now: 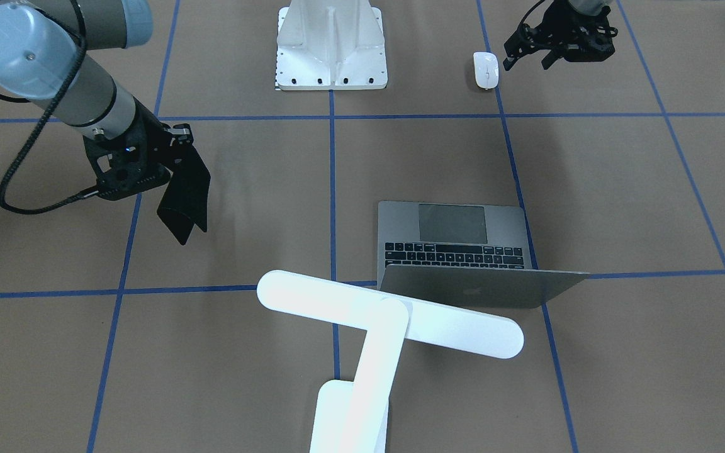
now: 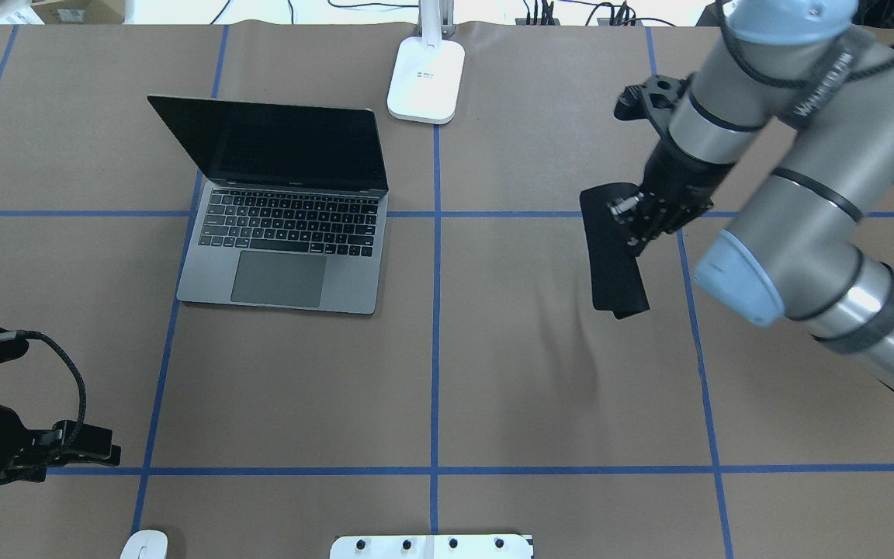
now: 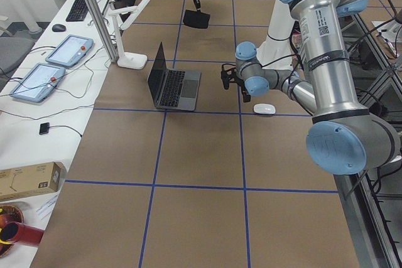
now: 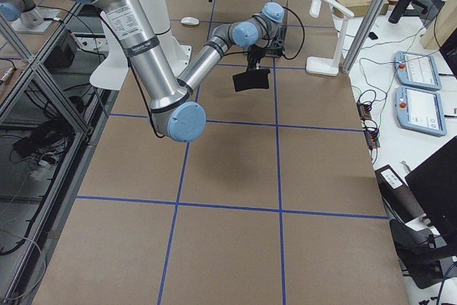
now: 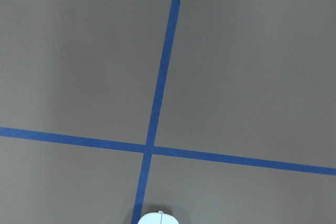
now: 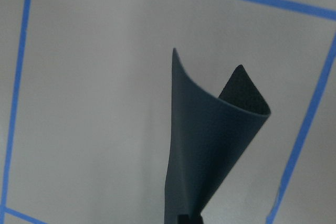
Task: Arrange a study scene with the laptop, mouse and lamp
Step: 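Carry the black mouse pad with the right gripper and lay it beside the laptop, then open and raise the right gripper while the left gripper moves toward the white mouse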
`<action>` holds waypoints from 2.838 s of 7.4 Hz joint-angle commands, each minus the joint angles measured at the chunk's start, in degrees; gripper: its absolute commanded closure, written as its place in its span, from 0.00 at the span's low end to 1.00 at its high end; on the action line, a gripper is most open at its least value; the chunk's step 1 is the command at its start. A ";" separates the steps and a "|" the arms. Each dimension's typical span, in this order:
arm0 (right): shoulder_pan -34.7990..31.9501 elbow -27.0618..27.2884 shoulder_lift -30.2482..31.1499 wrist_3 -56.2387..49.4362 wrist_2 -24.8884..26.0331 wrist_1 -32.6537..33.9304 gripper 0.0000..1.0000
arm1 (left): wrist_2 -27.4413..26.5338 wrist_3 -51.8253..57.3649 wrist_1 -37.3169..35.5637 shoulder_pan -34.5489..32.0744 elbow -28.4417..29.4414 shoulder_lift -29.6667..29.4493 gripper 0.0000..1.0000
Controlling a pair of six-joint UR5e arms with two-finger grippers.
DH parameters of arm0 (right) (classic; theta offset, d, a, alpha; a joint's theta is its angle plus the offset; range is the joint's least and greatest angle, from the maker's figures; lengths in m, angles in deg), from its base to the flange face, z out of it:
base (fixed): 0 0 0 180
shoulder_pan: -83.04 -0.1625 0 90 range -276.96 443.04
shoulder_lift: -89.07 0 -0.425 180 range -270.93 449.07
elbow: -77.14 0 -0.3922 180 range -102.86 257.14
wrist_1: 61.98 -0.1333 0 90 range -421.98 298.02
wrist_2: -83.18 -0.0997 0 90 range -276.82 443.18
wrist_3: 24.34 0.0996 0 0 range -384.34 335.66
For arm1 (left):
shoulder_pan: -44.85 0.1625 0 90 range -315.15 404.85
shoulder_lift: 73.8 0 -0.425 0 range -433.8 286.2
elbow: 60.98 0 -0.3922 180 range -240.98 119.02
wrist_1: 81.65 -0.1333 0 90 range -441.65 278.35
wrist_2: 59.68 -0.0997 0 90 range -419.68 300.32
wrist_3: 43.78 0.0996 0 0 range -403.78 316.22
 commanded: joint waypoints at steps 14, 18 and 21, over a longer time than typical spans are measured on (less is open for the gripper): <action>0.28 -6.96 -7.05 -10.57 5.31 -2.32 0.00 | 0.17 -3.88 0.96 9.34 5.65 -0.71 0.00; 1.16 -5.82 -6.97 -10.39 7.50 -2.24 0.00 | 0.17 2.42 1.76 15.16 9.96 -3.00 0.01; 2.66 -5.82 -6.71 -10.39 9.35 -2.24 0.00 | 0.52 4.22 1.33 15.16 11.64 -7.11 0.01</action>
